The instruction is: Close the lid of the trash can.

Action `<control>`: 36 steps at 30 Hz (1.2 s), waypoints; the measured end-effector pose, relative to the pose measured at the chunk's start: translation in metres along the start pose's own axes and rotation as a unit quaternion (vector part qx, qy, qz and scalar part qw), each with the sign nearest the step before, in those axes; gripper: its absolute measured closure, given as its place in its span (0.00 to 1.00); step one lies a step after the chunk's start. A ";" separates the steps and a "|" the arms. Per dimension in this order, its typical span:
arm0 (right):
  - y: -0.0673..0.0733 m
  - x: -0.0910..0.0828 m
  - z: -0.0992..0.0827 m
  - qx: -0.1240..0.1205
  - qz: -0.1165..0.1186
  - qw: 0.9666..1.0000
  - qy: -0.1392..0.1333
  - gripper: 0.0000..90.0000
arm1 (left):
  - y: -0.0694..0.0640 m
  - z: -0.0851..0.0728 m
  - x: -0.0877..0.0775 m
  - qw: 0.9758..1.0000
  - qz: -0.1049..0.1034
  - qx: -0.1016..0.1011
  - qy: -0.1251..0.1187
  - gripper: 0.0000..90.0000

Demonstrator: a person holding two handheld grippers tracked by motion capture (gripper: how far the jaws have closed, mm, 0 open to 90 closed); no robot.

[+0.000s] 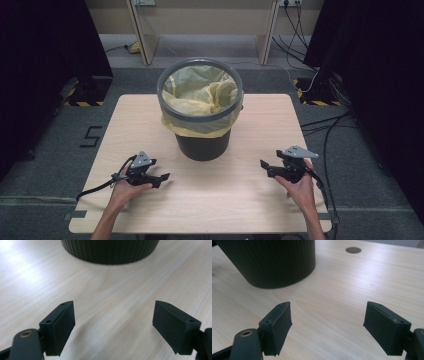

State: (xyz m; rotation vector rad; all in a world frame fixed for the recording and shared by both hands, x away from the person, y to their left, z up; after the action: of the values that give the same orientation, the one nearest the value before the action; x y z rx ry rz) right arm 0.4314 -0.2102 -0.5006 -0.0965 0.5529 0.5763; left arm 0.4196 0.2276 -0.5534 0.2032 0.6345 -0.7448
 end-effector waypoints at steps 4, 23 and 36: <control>0.001 0.001 -0.014 -0.009 -0.006 1.000 0.024 0.25 | 0.000 -0.009 0.001 1.000 0.001 -0.001 0.020 0.20; 0.008 0.007 -0.063 -0.021 -0.028 0.995 0.097 0.21 | -0.001 -0.012 0.001 0.999 -0.001 0.018 0.031 0.17; 0.008 0.007 -0.063 -0.022 -0.028 0.995 0.098 0.20 | -0.001 -0.012 0.001 0.999 -0.001 0.018 0.031 0.17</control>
State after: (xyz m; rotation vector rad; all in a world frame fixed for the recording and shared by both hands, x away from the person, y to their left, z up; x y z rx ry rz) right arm 0.4027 -0.2153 -0.5571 -0.2103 0.7260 0.5277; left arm 0.4137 0.2308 -0.5637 0.2607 0.6809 -0.7543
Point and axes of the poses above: each handheld gripper's, and its own axes: x roughly forward along the jaws, z roughly out of its top, y roughly to its left, the point moved 6 cm from there along x, roughly forward along the jaws, and after that the axes turned 1 degree about -y, right-handed, at the moved point
